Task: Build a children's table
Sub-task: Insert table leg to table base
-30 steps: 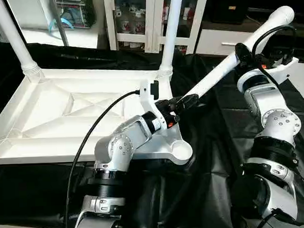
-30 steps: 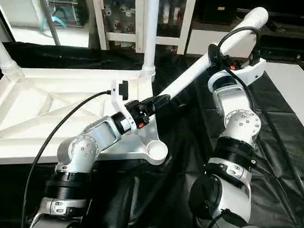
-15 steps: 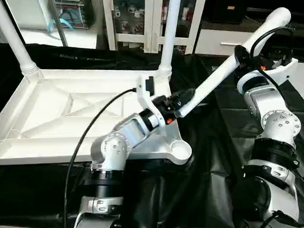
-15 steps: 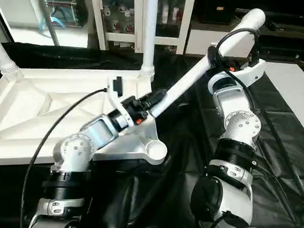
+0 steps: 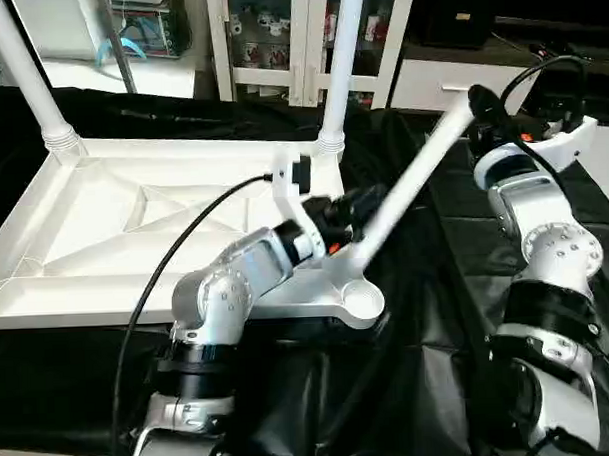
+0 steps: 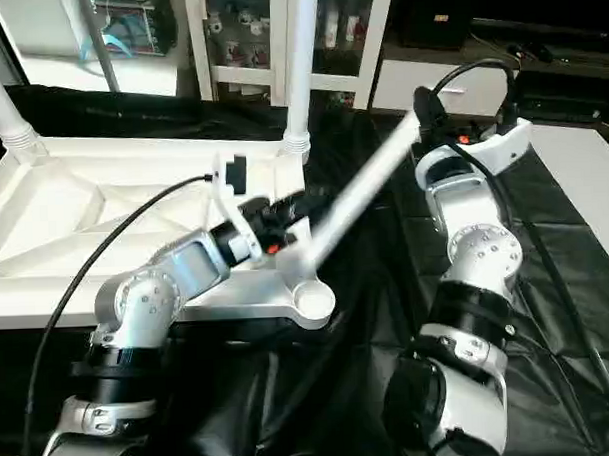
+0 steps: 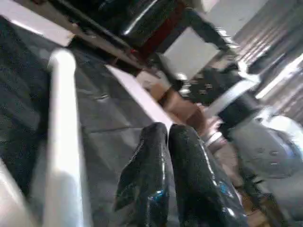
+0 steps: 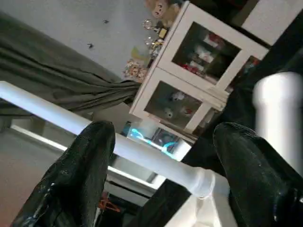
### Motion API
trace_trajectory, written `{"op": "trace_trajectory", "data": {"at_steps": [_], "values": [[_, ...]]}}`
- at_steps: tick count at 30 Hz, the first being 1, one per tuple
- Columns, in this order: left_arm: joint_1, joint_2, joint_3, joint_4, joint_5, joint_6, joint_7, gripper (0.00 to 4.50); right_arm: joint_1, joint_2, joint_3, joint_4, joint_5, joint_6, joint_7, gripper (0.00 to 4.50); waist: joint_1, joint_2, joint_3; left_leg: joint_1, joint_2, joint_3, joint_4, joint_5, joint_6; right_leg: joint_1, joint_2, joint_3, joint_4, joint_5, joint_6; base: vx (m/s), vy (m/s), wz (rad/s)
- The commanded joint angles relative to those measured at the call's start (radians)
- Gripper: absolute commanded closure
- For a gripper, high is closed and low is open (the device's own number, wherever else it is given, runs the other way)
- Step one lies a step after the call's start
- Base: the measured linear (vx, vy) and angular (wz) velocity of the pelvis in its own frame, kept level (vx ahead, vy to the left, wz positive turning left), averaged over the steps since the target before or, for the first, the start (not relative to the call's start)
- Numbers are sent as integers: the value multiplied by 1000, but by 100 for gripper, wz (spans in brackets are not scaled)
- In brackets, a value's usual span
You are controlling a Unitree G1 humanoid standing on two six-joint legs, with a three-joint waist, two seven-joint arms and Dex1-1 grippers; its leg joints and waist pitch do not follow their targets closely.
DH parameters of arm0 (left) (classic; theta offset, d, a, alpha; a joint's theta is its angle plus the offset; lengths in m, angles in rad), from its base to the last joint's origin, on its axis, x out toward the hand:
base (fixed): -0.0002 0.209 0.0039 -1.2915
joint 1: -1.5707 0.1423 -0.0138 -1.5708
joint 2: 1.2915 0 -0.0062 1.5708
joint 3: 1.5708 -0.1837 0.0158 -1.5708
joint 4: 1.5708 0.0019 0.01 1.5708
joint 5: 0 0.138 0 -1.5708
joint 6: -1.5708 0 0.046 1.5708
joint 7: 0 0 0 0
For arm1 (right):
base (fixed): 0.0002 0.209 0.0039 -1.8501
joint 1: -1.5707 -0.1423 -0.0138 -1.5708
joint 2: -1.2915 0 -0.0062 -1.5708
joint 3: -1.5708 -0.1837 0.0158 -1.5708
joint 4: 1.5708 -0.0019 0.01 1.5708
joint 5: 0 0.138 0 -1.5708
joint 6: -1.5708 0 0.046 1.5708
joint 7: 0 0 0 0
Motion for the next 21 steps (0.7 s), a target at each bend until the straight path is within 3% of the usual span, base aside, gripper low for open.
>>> {"op": "trace_trajectory", "data": {"at_steps": [1,9,11,15,18,20,21], "values": [[-4,6,3,5,15,-10,0,446,20,3,11,-30,12,6,-8,93,-3,-6,-82,25,41,-18,-61,-105,14,52,-44,40,-58,-149,-128,0,0,0],[-29,41,-11,28,34,-43,-14,450,46,-24,41,-30,-10,20,0,171,-7,-6,-81,26,41,-19,-63,-131,-7,50,-43,40,-61,-178,-120,0,0,0],[-31,43,-19,34,50,-59,-12,450,81,-77,122,-16,-100,50,34,184,-5,-6,-81,26,41,-19,-63,-124,-11,51,-42,40,-61,-175,-117,0,0,0],[-28,48,-24,43,60,-75,-5,450,118,-115,199,-7,-180,74,53,196,-3,-8,-82,21,39,-20,-62,-121,-18,55,-46,41,-62,-183,-112,0,0,0],[-22,66,-39,51,87,-94,-4,450,161,-163,293,14,-270,84,76,196,-3,-9,-83,21,40,-22,-61,-119,-17,55,-45,39,-63,-184,-116,0,0,0],[-22,71,-42,51,93,-97,-6,450,169,-176,311,19,-288,88,79,196,-4,-9,-83,22,40,-21,-60,-124,-17,54,-46,41,-62,-184,-118,0,0,0],[-22,78,-47,52,100,-102,-11,450,177,-195,336,23,-308,89,95,172,-4,-10,-82,22,40,-21,-60,-135,-14,54,-47,41,-64,-196,-121,0,0,0]]}}
